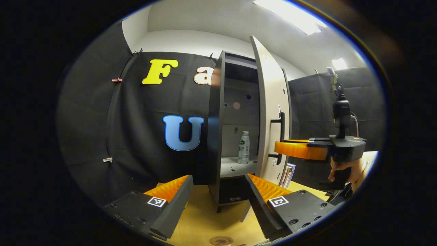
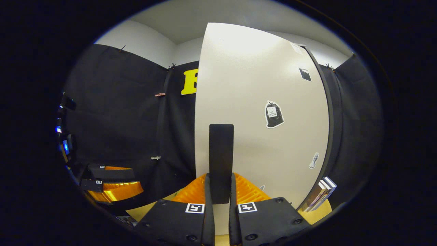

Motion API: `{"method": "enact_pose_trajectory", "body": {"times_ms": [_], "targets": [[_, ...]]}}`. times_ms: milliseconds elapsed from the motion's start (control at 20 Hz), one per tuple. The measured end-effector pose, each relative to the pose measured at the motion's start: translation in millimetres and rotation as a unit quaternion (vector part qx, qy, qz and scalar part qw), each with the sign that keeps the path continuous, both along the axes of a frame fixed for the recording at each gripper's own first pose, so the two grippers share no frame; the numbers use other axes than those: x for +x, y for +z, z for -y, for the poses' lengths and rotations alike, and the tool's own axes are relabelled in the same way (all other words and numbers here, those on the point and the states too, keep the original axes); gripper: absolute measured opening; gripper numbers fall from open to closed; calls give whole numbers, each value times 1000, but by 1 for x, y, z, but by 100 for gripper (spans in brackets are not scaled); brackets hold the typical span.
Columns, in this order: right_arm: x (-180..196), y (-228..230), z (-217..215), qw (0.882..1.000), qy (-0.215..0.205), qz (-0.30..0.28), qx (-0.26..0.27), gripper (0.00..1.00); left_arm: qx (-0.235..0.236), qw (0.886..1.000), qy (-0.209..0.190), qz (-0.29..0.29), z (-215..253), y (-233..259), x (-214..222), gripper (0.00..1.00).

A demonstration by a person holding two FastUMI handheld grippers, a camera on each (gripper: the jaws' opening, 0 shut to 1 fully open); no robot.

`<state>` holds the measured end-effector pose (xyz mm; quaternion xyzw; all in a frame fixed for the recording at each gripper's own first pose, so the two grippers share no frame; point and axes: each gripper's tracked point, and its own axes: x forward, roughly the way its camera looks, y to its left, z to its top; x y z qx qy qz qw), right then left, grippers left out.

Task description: Open the cabinet door with the right hand, grasp the bottle in the cabinet with the left hand and place it on the coaster, then close the cabinet door with the right hand.

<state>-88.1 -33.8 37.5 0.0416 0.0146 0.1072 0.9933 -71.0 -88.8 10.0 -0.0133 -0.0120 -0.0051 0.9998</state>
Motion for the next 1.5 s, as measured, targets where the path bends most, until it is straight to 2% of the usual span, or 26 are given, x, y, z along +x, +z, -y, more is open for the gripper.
{"method": "enact_pose_trajectory", "body": {"times_ms": [550, 650, 900, 1050, 1150, 1500], "targets": [[-93, 5, 82, 999, -38, -8, 28, 19, -2, 996, -91, -11, 113, -4, 27, 93], [-105, 5, 100, 998, -54, -8, 33, 19, -2, 994, -112, -13, 135, -5, 30, 93], [-122, -5, 150, 994, -107, -18, 4, 18, -3, 989, -147, -15, 177, -6, 38, 93], [-131, -7, 187, 987, -159, -20, -18, 17, 1, 988, -153, -16, 193, -7, 40, 93], [-139, -8, 207, 984, -175, -21, -12, 17, 5, 988, -154, -18, 200, -10, 44, 93], [-148, -7, 239, 985, -172, -19, 16, 15, 10, 989, -144, -19, 216, -14, 52, 93]]}}
